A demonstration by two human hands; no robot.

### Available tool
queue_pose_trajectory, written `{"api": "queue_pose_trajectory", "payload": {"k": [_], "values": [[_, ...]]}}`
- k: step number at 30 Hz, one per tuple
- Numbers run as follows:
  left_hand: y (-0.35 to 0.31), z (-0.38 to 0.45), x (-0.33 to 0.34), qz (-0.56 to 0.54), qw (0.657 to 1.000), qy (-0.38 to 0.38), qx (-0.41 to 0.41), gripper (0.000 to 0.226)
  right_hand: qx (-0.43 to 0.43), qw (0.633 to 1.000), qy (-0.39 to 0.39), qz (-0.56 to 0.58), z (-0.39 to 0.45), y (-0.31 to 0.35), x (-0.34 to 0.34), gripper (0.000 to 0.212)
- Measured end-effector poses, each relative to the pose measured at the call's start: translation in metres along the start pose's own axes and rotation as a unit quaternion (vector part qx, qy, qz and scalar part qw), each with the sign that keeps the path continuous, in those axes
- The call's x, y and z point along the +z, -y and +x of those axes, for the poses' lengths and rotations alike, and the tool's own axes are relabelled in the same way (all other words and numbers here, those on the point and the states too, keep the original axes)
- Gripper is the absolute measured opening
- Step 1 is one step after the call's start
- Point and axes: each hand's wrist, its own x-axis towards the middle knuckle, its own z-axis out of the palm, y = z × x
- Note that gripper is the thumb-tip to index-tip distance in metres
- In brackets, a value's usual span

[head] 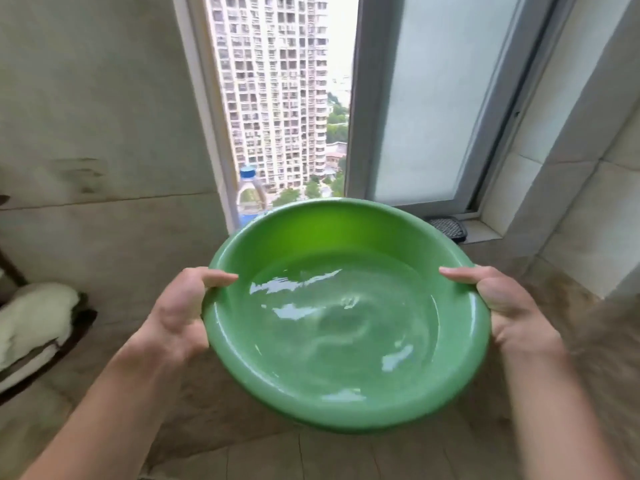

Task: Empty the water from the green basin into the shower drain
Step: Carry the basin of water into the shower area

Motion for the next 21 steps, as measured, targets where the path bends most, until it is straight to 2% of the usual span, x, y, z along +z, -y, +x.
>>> {"api": "queue_pose_trajectory", "payload": {"k": [2,5,9,14,17,21], "values": [[-0.005,0.024,0.019,0.007,0.999,0.049,-0.008,0.033,-0.018,0.999,-0.027,0.02,0.001,0.006,-0.016,0.028],[-0.013,0.064,0.05,0.023,0.993,0.116,-0.024,0.032,-0.055,0.993,-0.094,0.049,-0.004,0.012,-0.036,0.039],[-0.024,0.098,0.089,0.055,0.984,0.166,-0.031,0.027,-0.087,0.979,-0.165,0.08,-0.015,0.021,-0.051,0.049],[-0.035,0.131,0.142,0.095,0.967,0.231,-0.057,0.02,-0.117,0.959,-0.233,0.113,-0.035,0.024,-0.066,0.03],[-0.035,0.145,0.168,0.111,0.955,0.264,-0.082,0.021,-0.108,0.943,-0.29,0.122,-0.049,0.02,-0.071,0.032],[-0.025,0.158,0.201,0.142,0.928,0.318,-0.132,0.023,-0.098,0.913,-0.372,0.133,-0.072,0.013,-0.08,0.02]]}}
